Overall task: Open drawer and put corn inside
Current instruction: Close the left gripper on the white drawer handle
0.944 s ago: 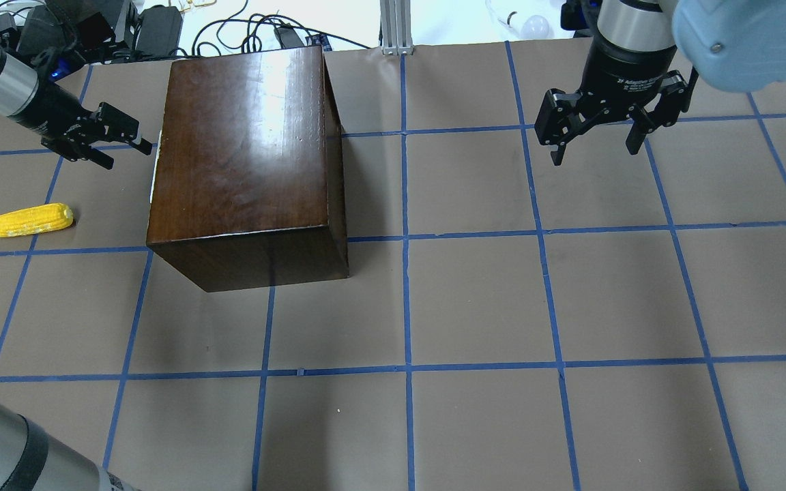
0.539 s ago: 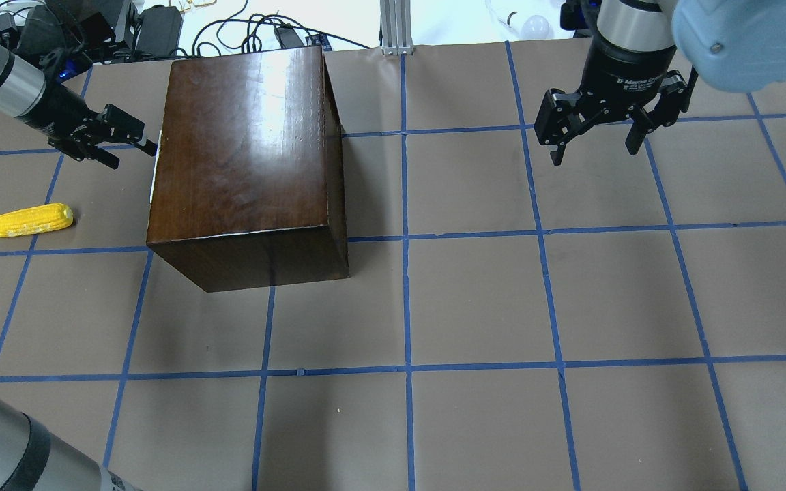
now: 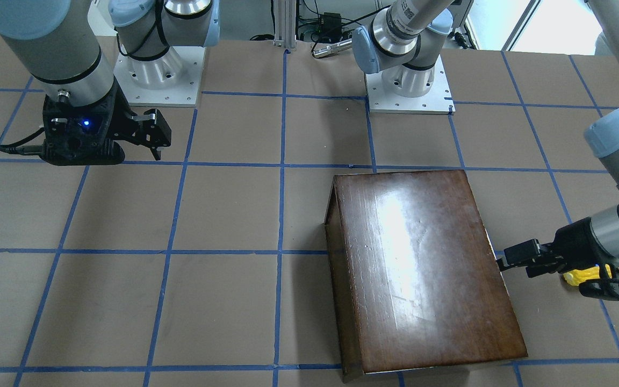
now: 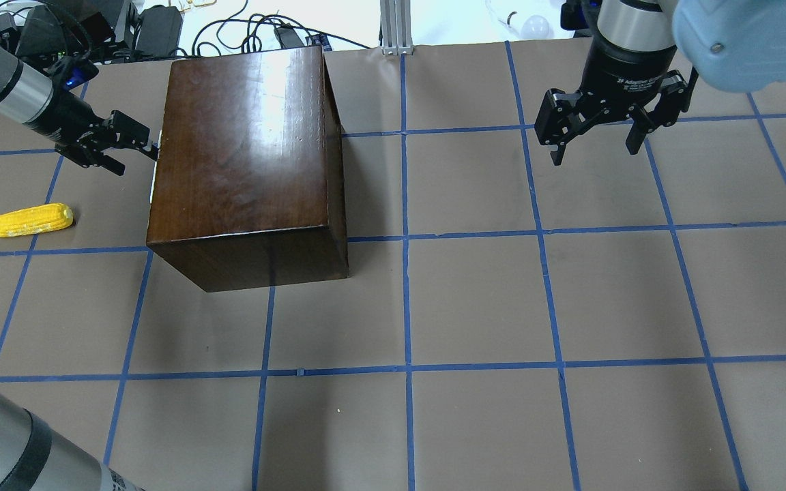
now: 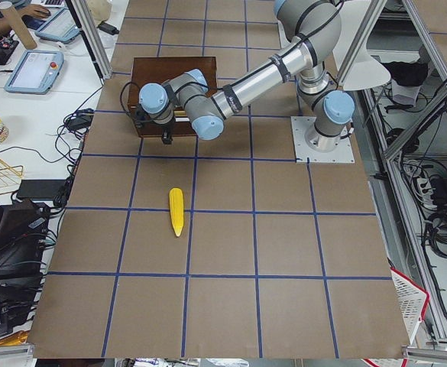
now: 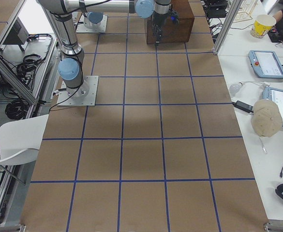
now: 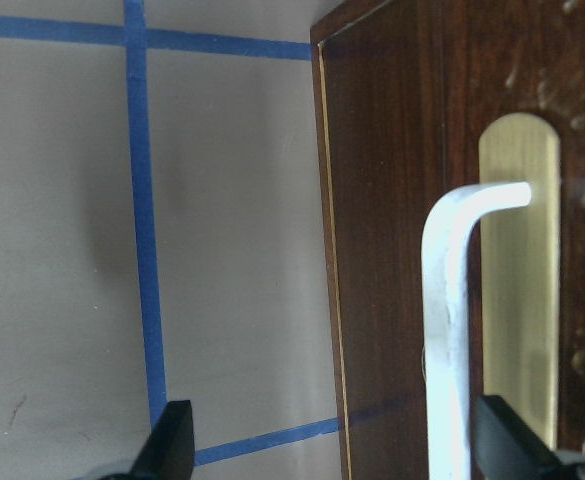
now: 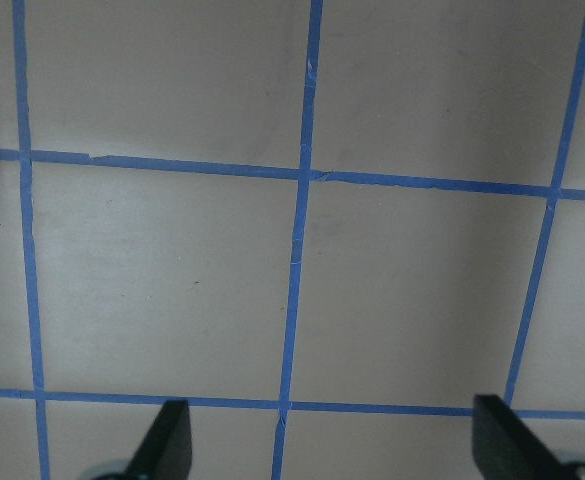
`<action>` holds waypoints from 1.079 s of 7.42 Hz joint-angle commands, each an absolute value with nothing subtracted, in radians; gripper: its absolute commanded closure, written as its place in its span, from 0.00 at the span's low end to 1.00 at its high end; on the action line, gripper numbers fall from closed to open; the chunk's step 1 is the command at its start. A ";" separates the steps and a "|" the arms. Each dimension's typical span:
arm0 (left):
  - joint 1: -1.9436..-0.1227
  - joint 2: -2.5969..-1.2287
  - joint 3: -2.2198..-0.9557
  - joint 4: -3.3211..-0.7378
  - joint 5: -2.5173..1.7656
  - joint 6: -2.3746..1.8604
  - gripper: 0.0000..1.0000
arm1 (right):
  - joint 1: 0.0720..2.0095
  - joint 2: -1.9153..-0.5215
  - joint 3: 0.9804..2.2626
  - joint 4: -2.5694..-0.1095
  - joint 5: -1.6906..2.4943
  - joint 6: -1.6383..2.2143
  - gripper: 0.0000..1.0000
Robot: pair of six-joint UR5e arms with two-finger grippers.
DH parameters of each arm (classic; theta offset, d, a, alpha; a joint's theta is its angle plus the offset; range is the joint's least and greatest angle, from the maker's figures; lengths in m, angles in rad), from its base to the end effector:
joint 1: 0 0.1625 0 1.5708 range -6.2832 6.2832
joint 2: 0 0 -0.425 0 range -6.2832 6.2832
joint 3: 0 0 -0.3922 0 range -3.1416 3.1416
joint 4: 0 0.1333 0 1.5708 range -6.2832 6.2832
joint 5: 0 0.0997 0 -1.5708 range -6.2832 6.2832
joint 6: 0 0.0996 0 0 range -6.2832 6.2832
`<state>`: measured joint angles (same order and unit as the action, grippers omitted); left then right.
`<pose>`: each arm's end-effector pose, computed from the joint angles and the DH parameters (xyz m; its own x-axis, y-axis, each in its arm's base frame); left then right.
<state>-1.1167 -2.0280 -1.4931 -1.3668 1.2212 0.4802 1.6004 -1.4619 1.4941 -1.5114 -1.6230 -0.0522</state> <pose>0.1275 -0.6429 0.2890 -0.9251 -0.0044 0.3798 -0.0052 1.0000 -0.0009 0.1437 -0.5243 0.4642 -0.9952 -0.0862 0.0471 -0.0815 0.9922 0.0941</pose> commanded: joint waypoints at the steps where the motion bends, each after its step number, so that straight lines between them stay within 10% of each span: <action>1: -1.120 -2.029 -1.493 -1.367 1.220 0.457 0.00 | 1.600 -1.462 1.494 -1.513 -1.623 -0.052 0.00; 8: -1.123 -2.039 -1.526 -1.367 1.221 0.456 0.00 | 1.600 -1.462 1.494 -1.511 -1.623 -0.052 0.00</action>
<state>-1.1228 -2.0382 -1.5182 -1.3680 1.2214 0.4567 1.6000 -1.4618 1.4941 -1.5110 -1.6230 -0.0522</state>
